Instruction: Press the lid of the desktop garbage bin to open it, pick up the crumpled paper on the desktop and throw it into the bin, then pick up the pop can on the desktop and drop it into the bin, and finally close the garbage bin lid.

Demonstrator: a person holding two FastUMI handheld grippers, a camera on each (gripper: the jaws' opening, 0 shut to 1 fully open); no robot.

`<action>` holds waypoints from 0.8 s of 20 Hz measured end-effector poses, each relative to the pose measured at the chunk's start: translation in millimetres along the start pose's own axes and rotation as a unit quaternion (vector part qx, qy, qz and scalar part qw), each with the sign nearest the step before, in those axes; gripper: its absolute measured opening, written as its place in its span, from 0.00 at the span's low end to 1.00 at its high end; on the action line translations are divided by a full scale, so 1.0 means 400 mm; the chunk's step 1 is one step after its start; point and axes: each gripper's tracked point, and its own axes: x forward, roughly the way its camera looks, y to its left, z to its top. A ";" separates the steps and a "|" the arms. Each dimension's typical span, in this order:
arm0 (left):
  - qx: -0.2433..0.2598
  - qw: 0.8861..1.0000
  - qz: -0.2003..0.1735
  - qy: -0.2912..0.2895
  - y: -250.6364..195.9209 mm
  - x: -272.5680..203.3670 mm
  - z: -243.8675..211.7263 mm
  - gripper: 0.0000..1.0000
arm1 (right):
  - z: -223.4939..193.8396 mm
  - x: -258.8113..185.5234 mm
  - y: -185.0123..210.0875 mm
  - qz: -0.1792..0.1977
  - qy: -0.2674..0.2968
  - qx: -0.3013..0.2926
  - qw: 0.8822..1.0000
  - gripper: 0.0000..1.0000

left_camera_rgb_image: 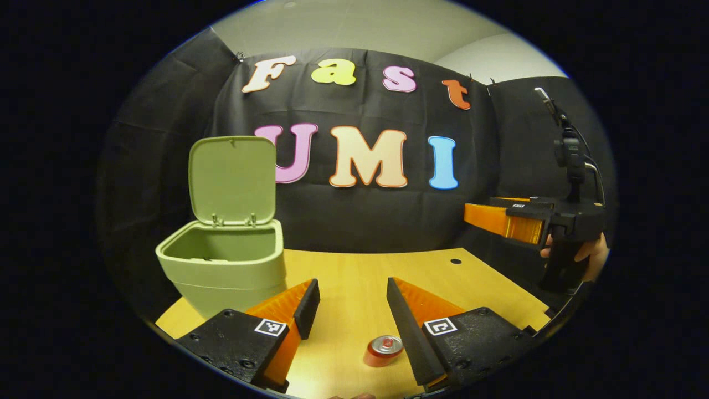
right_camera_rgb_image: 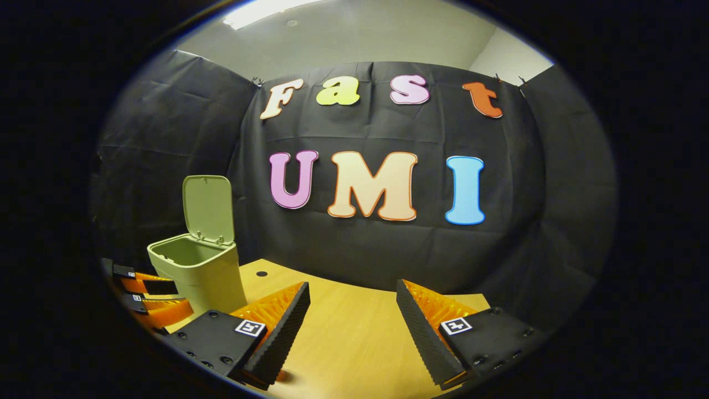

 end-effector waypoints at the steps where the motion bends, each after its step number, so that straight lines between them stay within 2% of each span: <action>1: -0.001 1.000 -0.007 0.007 -0.016 0.007 -0.019 0.75 | -0.010 -0.011 -0.019 -0.007 0.004 -0.002 1.000 0.98; 4: -0.016 0.998 -0.037 0.049 -0.081 0.038 -0.109 0.76 | -0.041 -0.053 -0.093 -0.036 0.017 -0.002 0.999 0.99; 9: -0.013 0.993 -0.060 0.098 -0.138 0.070 -0.224 0.79 | -0.086 -0.106 -0.175 -0.071 0.037 -0.003 0.997 0.99; 10: -0.013 0.992 -0.062 0.108 -0.146 0.073 -0.247 0.79 | -0.095 -0.116 -0.189 -0.078 0.041 -0.002 0.996 0.99; 13: -0.015 0.989 -0.064 0.130 -0.161 0.084 -0.305 0.90 | -0.117 -0.142 -0.221 -0.093 0.053 0.000 0.994 0.98; 16: -0.015 0.986 -0.065 0.152 -0.165 0.089 -0.355 0.91 | -0.140 -0.162 -0.243 -0.103 0.063 -0.003 0.993 1.00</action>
